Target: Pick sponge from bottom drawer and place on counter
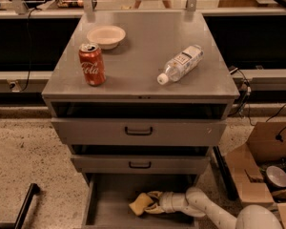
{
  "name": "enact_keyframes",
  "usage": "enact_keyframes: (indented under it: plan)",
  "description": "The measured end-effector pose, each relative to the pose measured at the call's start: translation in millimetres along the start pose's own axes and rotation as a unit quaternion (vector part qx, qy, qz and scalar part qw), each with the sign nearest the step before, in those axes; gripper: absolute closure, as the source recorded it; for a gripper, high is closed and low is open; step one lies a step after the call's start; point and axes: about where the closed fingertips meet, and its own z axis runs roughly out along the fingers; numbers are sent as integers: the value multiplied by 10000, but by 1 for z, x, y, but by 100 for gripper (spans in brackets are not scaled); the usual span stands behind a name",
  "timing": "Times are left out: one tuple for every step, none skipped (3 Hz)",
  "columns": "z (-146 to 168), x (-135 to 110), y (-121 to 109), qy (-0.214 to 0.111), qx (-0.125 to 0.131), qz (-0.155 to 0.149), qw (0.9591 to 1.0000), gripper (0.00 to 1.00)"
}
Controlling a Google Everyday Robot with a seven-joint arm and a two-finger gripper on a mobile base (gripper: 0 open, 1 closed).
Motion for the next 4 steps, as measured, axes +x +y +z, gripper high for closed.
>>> enact_keyframes:
  plan:
    - [-11,-31,-5,59,-103,-362,9993,100]
    - [-33,-82,-1,-214,-164,-744,9969,100]
    - [-61,-133,5,-513,-128,-1078,9928,100]
    - [-88,-187,14,-847,-198,-1445,9857,100]
